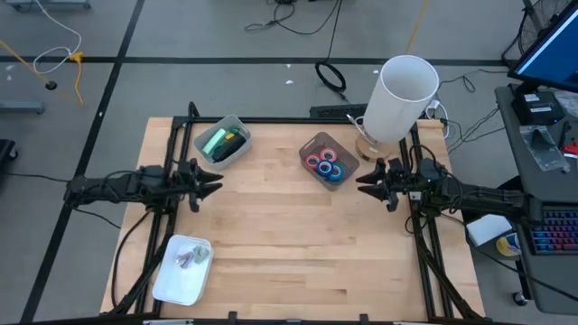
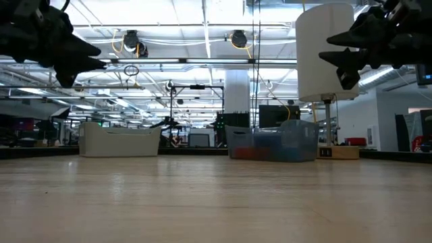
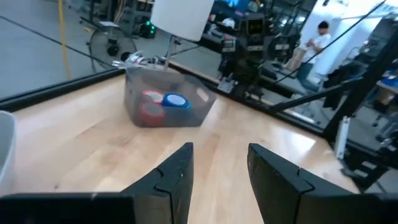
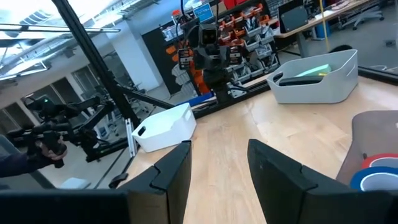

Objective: Pick and place Stapler, Stapler remover, tape
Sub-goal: Return to Home Position

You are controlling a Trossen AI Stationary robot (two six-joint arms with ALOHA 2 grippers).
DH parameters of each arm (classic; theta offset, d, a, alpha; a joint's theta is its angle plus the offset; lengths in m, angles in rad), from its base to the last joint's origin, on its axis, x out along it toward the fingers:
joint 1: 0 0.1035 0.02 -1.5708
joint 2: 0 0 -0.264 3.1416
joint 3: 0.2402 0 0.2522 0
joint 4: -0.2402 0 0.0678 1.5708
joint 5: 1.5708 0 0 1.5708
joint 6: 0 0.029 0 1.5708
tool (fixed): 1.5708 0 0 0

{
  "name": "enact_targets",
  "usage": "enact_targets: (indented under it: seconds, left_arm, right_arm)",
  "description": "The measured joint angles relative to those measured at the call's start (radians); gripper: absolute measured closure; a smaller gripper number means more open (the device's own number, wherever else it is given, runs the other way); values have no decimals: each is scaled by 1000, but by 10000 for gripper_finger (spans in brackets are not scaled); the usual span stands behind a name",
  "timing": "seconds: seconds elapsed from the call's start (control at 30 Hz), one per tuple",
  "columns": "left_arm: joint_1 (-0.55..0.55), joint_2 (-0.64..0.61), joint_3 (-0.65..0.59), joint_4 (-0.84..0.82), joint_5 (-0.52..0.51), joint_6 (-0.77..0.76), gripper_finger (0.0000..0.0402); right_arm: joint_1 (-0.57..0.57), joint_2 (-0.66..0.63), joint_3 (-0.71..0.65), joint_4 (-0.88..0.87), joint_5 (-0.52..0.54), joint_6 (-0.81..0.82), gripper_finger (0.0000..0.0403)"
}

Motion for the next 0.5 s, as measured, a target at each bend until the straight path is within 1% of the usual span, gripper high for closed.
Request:
enact_targets:
  seconds: [0.17, 0.23, 0.37, 0.5]
  left_arm:
    - [0, 1, -1, -31, -9, 17, 249]
    - [0, 1, -17, -18, -24, 17, 249]
    - [0, 1, -65, 21, -38, 4, 249]
    - [0, 1, -87, 24, -41, -28, 249]
  right_arm:
    - [10, 4, -4, 11, 50, -8, 250]
    - [18, 8, -19, 21, 52, -5, 250]
    - [30, 8, -53, 113, 48, -4, 250]
    - [23, -18, -55, 125, 52, -36, 250]
